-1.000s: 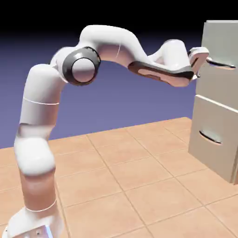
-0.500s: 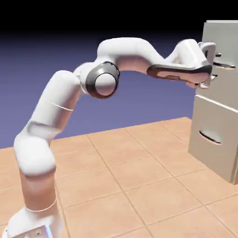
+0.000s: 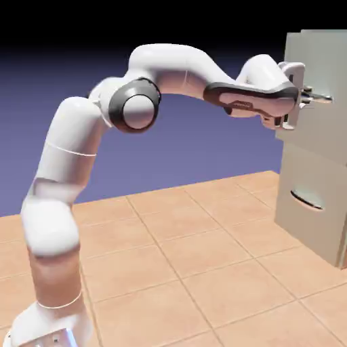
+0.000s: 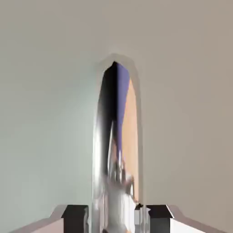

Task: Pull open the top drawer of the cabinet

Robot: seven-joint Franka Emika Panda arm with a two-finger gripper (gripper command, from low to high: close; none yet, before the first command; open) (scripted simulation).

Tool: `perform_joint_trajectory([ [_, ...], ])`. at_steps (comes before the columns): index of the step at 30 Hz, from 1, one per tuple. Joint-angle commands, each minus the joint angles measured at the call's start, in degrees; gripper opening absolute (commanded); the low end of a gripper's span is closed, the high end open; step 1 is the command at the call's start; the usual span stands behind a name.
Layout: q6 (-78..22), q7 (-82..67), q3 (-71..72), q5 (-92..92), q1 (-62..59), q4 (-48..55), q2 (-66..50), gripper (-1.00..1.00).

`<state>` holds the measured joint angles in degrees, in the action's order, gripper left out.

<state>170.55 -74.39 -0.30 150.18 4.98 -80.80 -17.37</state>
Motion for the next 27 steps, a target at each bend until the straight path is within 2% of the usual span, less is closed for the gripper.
perform_joint_trajectory([
  [1,-0.55,0.69,0.21,0.73,0.0,-2.09,1.5,-1.0],
  [14,-6.36,4.78,1.47,4.25,0.66,-29.08,22.9,-1.0],
  [24,-6.66,3.38,3.26,1.65,-0.11,-47.58,41.33,-1.0],
  [25,-6.66,3.38,3.26,1.65,-0.11,-47.58,41.33,1.0],
  [27,-6.27,3.05,3.56,1.1,-0.36,-49.26,43.41,1.0],
])
